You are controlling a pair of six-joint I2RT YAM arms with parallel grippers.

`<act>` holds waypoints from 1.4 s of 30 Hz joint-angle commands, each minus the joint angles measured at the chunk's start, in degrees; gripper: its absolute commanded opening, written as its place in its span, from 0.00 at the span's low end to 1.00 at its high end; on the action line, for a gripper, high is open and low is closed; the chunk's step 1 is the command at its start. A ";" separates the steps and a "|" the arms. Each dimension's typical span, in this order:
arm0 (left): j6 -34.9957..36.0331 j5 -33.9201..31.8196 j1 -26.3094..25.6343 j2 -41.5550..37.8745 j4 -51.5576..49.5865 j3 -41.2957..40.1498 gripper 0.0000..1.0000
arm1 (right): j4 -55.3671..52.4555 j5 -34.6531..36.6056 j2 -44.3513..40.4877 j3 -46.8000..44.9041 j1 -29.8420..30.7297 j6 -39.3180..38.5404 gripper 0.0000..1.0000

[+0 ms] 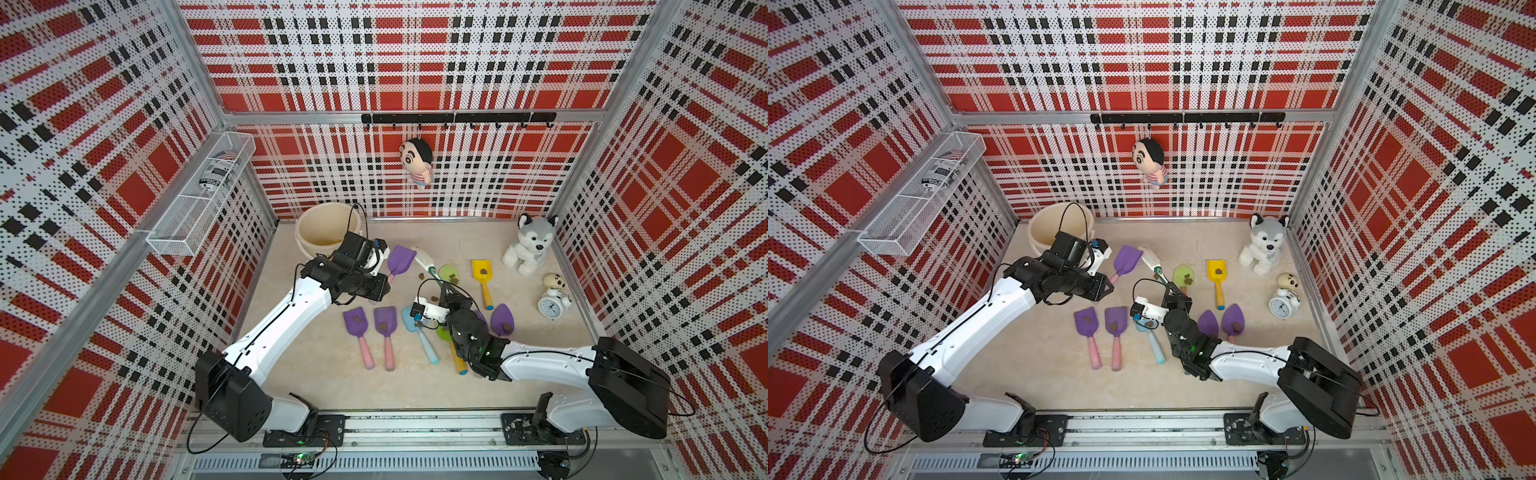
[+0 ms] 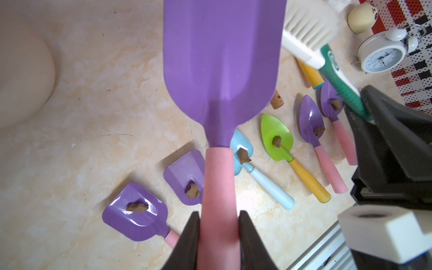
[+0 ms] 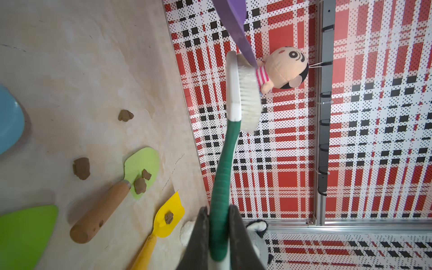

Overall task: Brush the soil off the hand trowel and place it into the bucket
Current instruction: Brush off the soil from the hand trowel, then place the hand trowel in the bucket.

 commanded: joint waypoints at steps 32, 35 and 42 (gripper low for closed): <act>-81.16 7.60 21.96 9.96 60.56 -1.67 0.00 | -32.66 -34.23 -25.55 4.71 -17.33 88.25 0.00; -84.19 6.28 21.96 12.17 58.78 -0.45 0.00 | -32.78 -33.99 -25.88 4.33 -17.34 88.44 0.00; -92.99 5.88 22.38 15.47 62.79 -3.04 0.00 | -33.08 -33.80 -26.71 3.94 -17.31 88.42 0.00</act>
